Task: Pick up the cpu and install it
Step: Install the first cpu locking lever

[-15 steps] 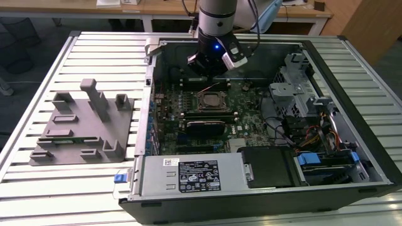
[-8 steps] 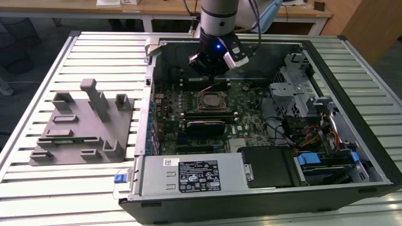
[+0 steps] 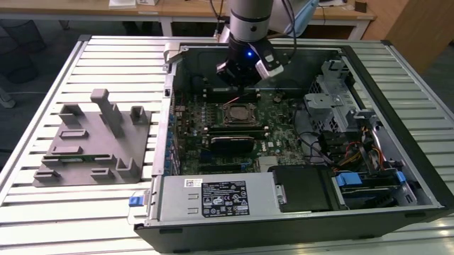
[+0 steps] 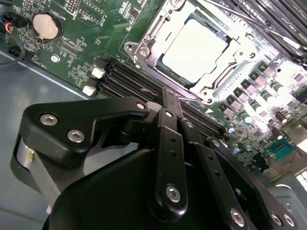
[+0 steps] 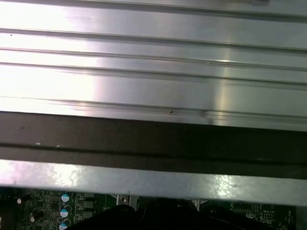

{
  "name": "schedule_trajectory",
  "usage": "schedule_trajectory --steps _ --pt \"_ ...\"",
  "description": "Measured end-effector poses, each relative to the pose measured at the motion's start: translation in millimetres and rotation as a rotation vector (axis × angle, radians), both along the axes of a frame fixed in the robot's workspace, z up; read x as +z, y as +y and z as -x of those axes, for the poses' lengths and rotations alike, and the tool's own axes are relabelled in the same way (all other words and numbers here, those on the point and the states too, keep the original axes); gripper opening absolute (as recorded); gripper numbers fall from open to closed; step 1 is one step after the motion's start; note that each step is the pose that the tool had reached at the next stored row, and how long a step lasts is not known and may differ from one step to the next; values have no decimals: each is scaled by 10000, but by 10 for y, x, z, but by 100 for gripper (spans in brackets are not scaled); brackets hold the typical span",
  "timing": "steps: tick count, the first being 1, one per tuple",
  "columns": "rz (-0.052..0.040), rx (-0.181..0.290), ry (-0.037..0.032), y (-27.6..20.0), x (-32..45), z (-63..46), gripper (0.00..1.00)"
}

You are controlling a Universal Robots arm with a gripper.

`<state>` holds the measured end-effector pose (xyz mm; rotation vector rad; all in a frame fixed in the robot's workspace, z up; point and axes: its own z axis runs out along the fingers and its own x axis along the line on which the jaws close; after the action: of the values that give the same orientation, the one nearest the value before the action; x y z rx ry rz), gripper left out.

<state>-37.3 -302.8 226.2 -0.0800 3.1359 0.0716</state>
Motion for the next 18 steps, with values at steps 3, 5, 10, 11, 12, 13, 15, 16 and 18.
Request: schedule_trajectory --steps 3,5,10,11,12,13,15,16,18 --pt "1 48 0 2 -17 -1 11" --pt "1 56 1 5 -28 -5 11" --pt "1 57 4 15 -54 -25 11" --pt "1 57 5 16 -60 -30 11" --pt "1 57 7 17 -65 -36 11" --pt "1 57 8 18 -71 -40 11" --pt "2 57 10 18 -83 -49 11" --pt "2 57 11 18 -90 -54 11" --pt "1 57 12 18 -106 -62 11"
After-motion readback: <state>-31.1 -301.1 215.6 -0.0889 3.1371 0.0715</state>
